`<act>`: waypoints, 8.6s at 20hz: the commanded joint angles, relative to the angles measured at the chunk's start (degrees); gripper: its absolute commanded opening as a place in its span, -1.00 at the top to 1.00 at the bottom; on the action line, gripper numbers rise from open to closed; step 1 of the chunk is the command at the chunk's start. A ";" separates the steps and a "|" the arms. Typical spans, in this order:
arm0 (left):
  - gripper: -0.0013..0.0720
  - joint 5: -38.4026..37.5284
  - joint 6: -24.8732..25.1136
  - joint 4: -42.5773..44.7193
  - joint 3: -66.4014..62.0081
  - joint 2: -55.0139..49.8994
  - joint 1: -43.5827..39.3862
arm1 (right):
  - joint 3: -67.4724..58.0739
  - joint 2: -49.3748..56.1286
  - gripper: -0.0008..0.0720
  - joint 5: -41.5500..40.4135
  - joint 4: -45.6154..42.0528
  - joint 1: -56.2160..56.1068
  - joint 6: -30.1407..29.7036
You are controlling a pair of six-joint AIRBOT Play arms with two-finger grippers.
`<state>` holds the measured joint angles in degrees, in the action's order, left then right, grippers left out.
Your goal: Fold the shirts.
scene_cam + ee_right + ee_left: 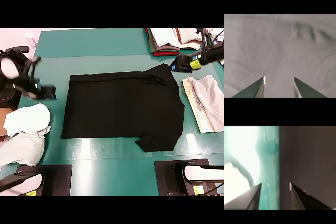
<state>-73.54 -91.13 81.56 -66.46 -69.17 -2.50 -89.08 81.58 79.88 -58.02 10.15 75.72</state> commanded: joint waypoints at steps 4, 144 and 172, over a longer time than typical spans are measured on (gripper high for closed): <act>-0.23 3.13 0.52 -7.06 30.47 14.05 0.52 | 13.86 -12.66 -0.14 -5.03 1.44 -3.06 -1.36; 0.90 7.32 7.19 -19.71 30.86 14.05 -5.97 | 56.24 -21.31 0.94 -2.80 -12.96 3.74 7.72; 0.89 14.58 4.11 -4.70 -7.58 -16.09 -5.90 | 0.83 8.50 0.94 1.36 -23.93 -5.64 7.39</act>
<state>-62.04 -86.59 76.40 -71.79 -80.99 -8.47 -82.89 83.37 81.60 -82.41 4.60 83.29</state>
